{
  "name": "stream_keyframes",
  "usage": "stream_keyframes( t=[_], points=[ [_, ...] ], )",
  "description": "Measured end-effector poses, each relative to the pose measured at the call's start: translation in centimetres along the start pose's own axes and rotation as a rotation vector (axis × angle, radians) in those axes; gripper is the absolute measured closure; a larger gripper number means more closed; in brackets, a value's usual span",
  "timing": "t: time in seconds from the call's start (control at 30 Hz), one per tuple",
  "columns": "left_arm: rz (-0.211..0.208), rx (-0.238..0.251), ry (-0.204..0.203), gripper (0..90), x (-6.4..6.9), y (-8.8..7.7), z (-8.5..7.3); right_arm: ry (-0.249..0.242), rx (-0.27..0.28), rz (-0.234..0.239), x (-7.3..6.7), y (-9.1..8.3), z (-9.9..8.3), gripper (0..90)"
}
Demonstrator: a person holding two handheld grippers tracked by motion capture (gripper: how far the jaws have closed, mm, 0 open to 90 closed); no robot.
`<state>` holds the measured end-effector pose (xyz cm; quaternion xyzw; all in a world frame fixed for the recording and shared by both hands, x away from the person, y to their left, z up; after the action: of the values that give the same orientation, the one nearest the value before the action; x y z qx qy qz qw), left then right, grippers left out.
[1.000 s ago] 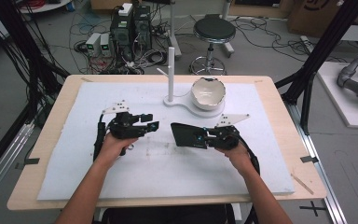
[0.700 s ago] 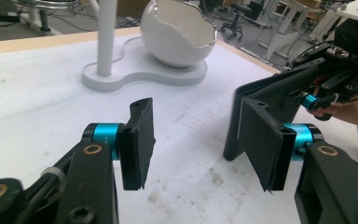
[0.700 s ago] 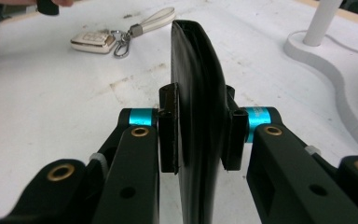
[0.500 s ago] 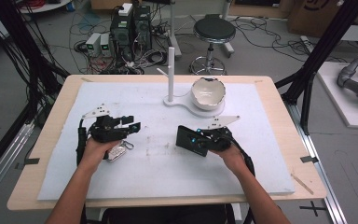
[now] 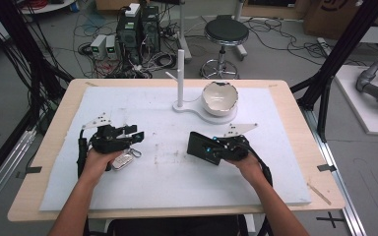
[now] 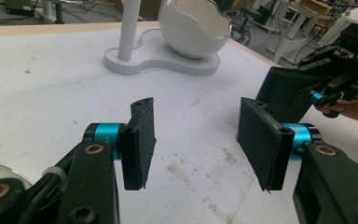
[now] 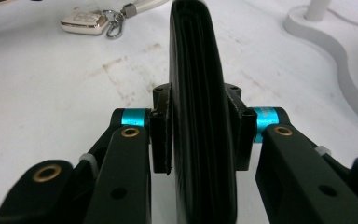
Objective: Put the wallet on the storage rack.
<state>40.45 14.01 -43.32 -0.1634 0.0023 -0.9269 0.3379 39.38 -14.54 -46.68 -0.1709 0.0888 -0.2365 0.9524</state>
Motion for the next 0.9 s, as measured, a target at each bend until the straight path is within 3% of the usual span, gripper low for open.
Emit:
stream_keyframes(
  t=[0.17, 0.27, 0.43, 0.63, 0.77, 0.9],
  points=[
    [-0.001, 0.006, -0.001, 46.7, 0.0, -0.1, 0.1, 0.02, 0.012, -0.007, 0.4, -1.4, -0.8, 67.9],
    [-0.003, 0.004, -0.002, 46.7, 0.1, 0.0, 0.1, 0.034, -0.009, -0.005, 0.5, -1.9, -1.3, 66.8],
    [-0.002, 0.0, -0.001, 46.8, 0.1, 0.1, -0.1, 0.044, -0.035, 0.004, 0.3, -1.6, -1.6, 67.4],
    [0.005, -0.004, 0.002, 46.7, -0.1, -0.1, -0.2, 0.049, -0.069, 0.012, 0.0, -1.4, -2.0, 76.7],
    [0.013, 0.011, -0.003, 46.8, -0.4, -0.4, 0.1, 0.039, -0.049, 0.015, -0.1, -1.6, -1.5, 77.2],
    [0.022, 0.019, -0.003, 46.8, -0.7, -0.7, 0.2, 0.021, -0.009, -0.016, 0.4, -2.4, 0.0, 77.1]
  ],
)
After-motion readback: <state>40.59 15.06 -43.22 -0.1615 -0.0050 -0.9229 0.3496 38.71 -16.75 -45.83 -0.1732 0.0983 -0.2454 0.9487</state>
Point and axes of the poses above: each handheld gripper's, and its own axes: y roughly forward along the jaws, z roughly out of its top, x roughly to its right, the point moved 9 cm from there along y, roughly forward along the jaws, and after that the axes turned 11 degrees about x, right-handed, at the moved point
